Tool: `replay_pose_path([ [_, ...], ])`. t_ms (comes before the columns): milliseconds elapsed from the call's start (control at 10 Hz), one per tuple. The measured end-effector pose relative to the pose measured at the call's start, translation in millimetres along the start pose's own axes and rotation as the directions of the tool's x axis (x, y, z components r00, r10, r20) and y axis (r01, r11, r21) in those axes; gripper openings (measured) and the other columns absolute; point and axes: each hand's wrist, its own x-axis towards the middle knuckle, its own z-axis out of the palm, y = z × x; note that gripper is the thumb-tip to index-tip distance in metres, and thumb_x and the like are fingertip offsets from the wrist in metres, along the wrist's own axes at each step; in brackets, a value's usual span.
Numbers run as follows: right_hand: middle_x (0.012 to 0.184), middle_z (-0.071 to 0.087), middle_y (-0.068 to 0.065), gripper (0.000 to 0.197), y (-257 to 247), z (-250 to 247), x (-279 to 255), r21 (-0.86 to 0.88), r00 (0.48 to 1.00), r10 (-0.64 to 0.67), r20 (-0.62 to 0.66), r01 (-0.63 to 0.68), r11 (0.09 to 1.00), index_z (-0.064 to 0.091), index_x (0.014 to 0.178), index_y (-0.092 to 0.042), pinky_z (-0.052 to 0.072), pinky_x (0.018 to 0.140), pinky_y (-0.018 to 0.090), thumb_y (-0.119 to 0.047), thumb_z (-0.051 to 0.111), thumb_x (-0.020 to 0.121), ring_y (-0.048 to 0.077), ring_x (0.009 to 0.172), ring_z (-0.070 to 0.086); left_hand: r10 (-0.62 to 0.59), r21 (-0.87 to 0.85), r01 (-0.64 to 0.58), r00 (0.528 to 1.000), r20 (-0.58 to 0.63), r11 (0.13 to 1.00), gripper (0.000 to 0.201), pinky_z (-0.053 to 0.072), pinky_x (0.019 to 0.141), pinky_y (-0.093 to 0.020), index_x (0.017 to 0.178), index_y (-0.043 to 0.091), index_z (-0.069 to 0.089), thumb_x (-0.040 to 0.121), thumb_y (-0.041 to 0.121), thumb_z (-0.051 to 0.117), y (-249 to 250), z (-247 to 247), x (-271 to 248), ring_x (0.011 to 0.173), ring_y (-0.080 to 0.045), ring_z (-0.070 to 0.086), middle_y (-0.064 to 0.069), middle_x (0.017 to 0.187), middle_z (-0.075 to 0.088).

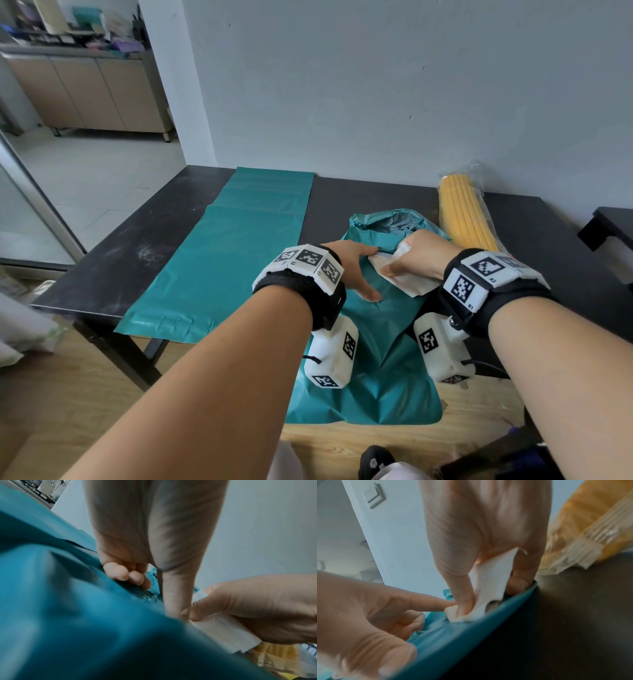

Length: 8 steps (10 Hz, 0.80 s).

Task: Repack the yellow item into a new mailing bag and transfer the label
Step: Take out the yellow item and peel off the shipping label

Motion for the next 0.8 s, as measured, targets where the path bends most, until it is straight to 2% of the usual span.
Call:
replay_pose_path([
  [100,0.093,0.065,0.010,0.032,0,0,1,-0.019,1.000,0.000,0.005,0.000,1.000,0.062,0.089,-0.007,0.044,0.074,0.029,-0.039,0.065,0.085,0.022,0.085,0.060,-0.002,0.004,0.002,1.000,0.002,1.000,0.093,0.032,0.108,-0.032,0.150,0.037,0.023,0.075,0.046,0.076,0,0,0,0.138,-0.019,0.037,0.003,0.155,0.031],
  [300,0.078,0.060,0.004,0.030,2,2,6,-0.003,1.000,0.018,-0.002,-0.018,1.000,0.058,0.078,-0.010,0.039,0.060,0.026,-0.038,0.068,0.084,0.019,0.074,0.057,-0.003,-0.004,0.003,1.000,0.002,1.000,0.093,0.033,0.107,-0.031,0.150,0.036,0.022,0.075,0.045,0.076,0,-1,-1,0.138,-0.019,0.037,0.003,0.155,0.031],
  [500,0.096,0.067,0.012,0.036,2,3,6,-0.014,1.000,0.027,-0.013,-0.027,1.000,0.066,0.096,-0.002,0.043,0.071,0.029,-0.036,0.066,0.085,0.023,0.083,0.060,-0.001,-0.003,0.001,1.000,0.002,1.000,0.092,0.032,0.108,-0.032,0.150,0.037,0.022,0.075,0.046,0.075,1,-1,-1,0.139,-0.019,0.036,0.004,0.155,0.030],
  [700,0.103,0.067,0.010,0.033,3,1,6,0.009,1.000,0.011,-0.008,-0.011,1.000,0.067,0.102,-0.004,0.046,0.072,0.027,-0.032,0.067,0.085,0.023,0.092,0.063,-0.006,-0.011,0.006,1.000,-0.001,1.000,0.095,0.031,0.109,-0.032,0.151,0.034,0.020,0.075,0.046,0.076,1,-1,-3,0.140,-0.018,0.034,0.003,0.156,0.029],
  [800,0.106,0.063,-0.001,0.022,12,-1,6,0.209,0.999,-0.046,-0.024,0.050,0.977,0.067,0.101,-0.017,0.048,0.072,0.021,-0.028,0.071,0.082,0.015,0.095,0.058,-0.014,-0.023,0.013,1.000,-0.009,1.000,0.097,0.032,0.108,-0.031,0.152,0.032,0.019,0.074,0.045,0.077,1,-1,-2,0.139,-0.018,0.036,0.004,0.155,0.031],
])
